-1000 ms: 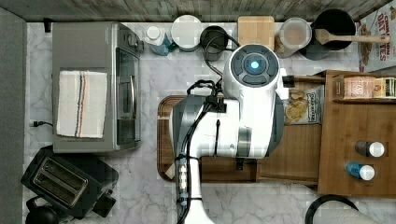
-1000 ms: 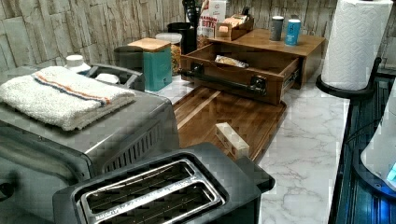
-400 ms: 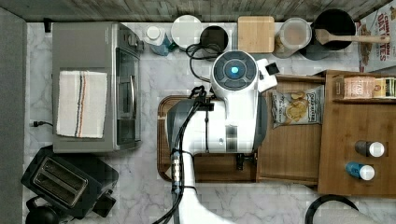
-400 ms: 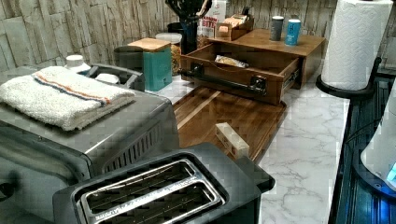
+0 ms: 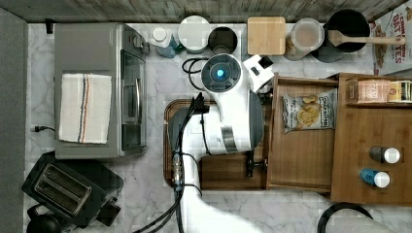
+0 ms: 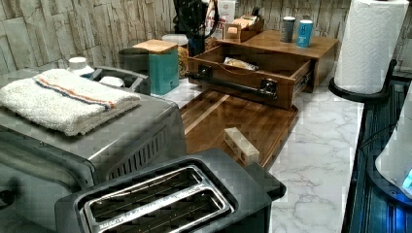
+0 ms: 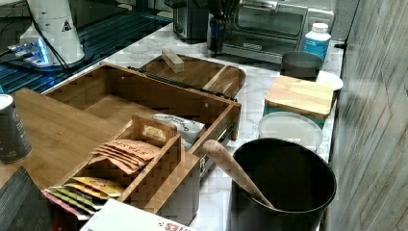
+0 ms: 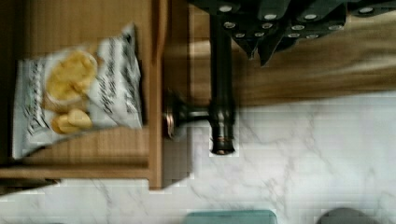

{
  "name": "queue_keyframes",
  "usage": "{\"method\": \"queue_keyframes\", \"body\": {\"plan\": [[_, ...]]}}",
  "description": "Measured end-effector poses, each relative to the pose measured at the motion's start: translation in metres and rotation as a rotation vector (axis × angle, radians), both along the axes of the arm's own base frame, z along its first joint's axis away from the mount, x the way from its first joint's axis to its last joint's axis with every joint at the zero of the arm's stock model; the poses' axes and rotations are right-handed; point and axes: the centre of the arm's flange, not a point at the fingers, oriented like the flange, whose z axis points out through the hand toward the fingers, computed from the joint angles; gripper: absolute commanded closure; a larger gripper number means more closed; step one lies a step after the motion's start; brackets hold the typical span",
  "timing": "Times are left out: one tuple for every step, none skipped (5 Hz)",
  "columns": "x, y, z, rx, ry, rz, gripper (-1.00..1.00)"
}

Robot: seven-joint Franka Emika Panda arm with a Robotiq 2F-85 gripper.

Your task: Close the drawer.

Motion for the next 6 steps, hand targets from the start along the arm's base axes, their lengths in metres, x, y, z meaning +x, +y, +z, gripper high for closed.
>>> {"method": "queue_keyframes", "body": {"plan": [[0.004, 0.003, -0.029, 0.016, -0.023, 0.021, 1.00], [-0.009, 0.006, -0.065, 0.021, 0.039, 0.027, 1.00], [-0.029, 0.010, -0.100, 0.024, 0.116, 0.030, 1.00], [-0.049, 0.013, -0.130, 0.049, 0.178, 0.022, 1.00], [-0.067, 0.012, -0.148, 0.058, 0.217, 0.054, 1.00], [-0.071, 0.007, -0.150, 0.057, 0.209, 0.076, 1.00]]}}
